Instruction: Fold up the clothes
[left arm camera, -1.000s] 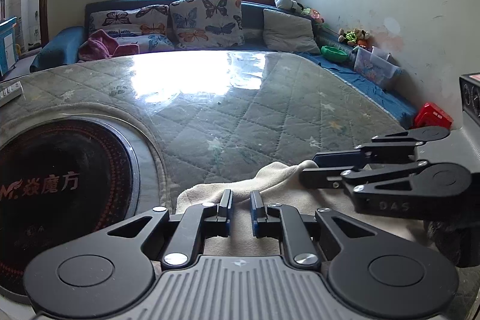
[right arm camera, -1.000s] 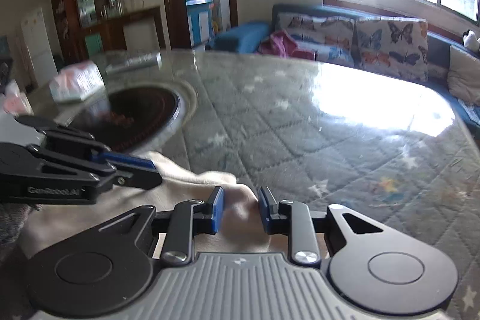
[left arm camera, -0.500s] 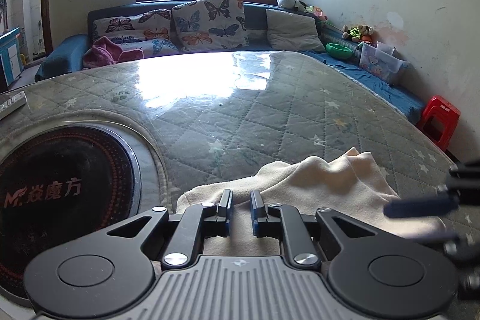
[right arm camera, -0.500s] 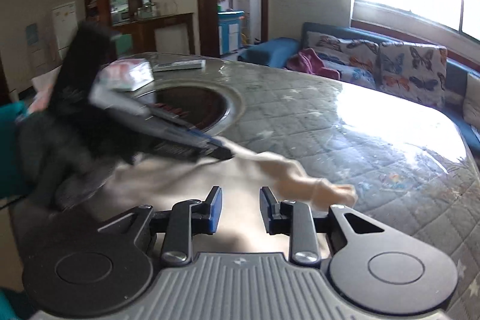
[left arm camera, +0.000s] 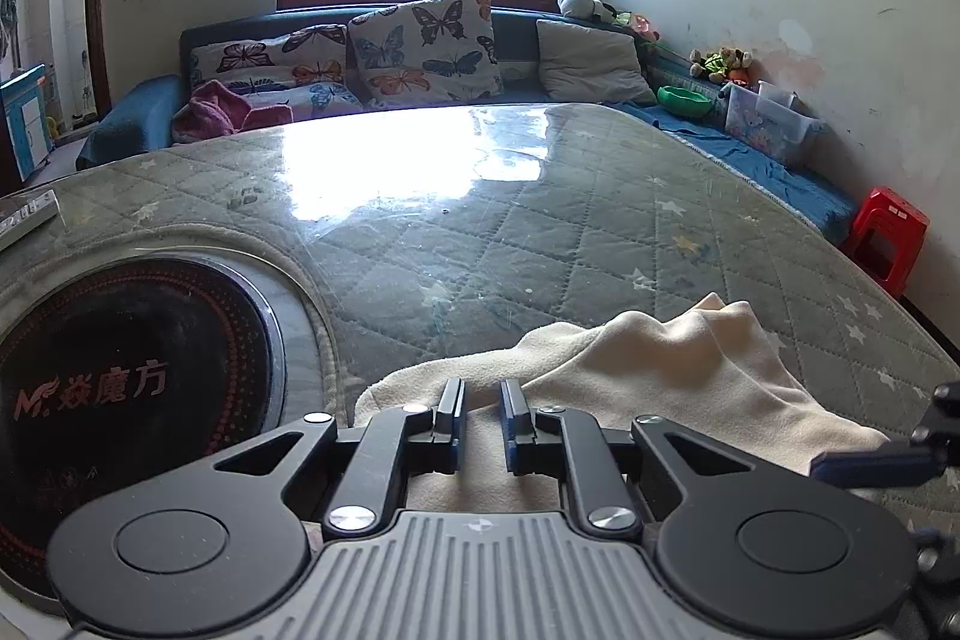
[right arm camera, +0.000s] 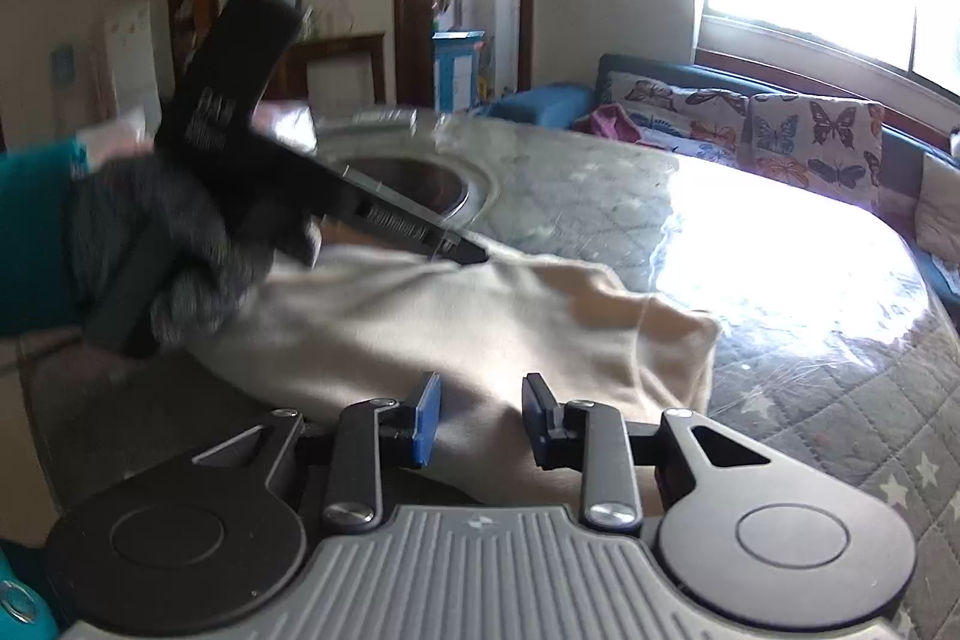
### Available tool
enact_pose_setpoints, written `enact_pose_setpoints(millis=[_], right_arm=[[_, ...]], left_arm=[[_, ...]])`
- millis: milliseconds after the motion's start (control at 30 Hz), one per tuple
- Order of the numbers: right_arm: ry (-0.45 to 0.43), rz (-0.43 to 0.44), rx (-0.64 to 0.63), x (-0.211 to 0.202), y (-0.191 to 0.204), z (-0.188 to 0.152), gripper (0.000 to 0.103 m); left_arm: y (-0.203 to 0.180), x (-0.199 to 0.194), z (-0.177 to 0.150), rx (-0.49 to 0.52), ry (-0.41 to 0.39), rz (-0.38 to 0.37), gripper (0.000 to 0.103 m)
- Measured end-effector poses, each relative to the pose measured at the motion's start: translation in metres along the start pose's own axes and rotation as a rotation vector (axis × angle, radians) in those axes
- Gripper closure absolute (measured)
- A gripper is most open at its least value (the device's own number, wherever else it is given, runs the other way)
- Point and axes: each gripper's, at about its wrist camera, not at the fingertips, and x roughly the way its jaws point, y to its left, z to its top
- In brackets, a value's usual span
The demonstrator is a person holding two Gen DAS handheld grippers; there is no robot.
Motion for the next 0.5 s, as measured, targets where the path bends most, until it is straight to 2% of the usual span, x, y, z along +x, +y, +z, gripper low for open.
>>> enact_pose_setpoints(millis=[67,167,367,500], right_arm=[[0.0,-0.017,0.018,-0.001,-0.005,0.0,0.074],[0.028,-0.024,0.04,0.001,-0.01,-0.004,0.074],[-0.012,-0.047,0.031,-0.007,-0.01,0.0,0.074],[0.031,-0.08,0.047,-0.003,-0.017,-0.008,0.074]], left_arm=[[-0.004,-0.004,0.0,0.01,-0.011,0.005,0.087],[-0.012,-0.012,-0.001,0.026,-0.029,0.01,0.079],[-0.045,-0.042,-0.015,0.104,-0.079,-0.05,0.079],[-0.063,-0.053,-0.029,0.129,-0.088,-0.095,0.079]])
